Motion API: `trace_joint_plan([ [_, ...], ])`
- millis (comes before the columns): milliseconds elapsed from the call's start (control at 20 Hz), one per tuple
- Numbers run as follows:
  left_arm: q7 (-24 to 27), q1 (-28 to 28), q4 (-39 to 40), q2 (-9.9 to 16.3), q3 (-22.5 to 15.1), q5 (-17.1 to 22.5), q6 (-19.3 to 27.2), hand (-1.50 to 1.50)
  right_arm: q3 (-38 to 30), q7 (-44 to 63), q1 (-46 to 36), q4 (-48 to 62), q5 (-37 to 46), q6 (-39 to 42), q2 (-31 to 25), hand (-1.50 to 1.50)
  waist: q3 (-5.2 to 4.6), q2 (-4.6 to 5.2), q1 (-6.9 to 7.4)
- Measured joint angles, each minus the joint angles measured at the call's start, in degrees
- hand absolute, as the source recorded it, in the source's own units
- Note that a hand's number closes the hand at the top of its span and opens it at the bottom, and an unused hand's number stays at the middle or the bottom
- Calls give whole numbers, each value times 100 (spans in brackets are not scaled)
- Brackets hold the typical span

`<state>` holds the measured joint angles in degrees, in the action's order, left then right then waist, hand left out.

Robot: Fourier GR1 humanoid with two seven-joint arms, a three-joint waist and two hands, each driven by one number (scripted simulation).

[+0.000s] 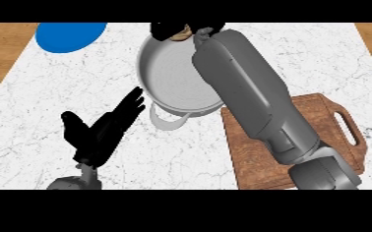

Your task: Pick the cupcake from the cutting board and place it in the pot

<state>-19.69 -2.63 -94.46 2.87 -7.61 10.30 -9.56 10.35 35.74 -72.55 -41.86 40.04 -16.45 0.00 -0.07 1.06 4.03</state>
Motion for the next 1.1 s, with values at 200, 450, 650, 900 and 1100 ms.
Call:
trace_joint_plan([
  [200,-55,-93,-20,-40,-62,-14,-5,0,171,-314,-159,771,-476,-361,0,150,-2,32,128],
  [450,-20,-187,60,-21,-39,31,-92,0,-79,-621,-176,1140,-1327,-900,-1,-150,0,68,239],
  [650,-31,-252,84,-20,-85,24,-145,0,-327,-1276,2,1183,-2068,-1302,0,-150,6,97,316],
  [900,7,-247,93,6,-60,43,-192,0,-484,-2053,47,1312,-2813,-1717,0,-150,7,105,373],
  [1100,74,-213,171,-28,-56,13,-167,0,-560,-2683,39,1507,-3145,-2140,0,-150,6,99,325],
])
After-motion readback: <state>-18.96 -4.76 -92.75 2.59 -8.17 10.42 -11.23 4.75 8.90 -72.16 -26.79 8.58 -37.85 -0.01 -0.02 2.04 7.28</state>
